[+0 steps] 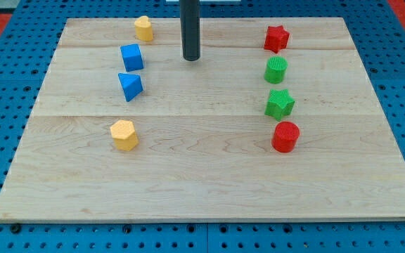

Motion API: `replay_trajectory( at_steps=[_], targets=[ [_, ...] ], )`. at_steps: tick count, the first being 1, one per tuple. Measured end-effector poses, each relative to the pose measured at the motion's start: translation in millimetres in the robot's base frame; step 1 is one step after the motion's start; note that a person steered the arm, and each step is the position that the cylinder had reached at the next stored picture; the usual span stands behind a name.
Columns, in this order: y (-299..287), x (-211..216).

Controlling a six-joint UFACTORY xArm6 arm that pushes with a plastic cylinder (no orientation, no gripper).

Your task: Point at the red circle

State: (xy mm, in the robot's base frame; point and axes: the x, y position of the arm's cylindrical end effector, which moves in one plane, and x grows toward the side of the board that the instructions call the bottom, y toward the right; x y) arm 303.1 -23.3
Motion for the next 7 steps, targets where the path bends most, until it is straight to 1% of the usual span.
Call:
replay_trajectory(
  at_steps=[3,4,6,7],
  targets=[
    [-0.8,2.5],
    [65.4,-19.7],
    [97.7,-21.5],
    [93.7,6.5]
  ],
)
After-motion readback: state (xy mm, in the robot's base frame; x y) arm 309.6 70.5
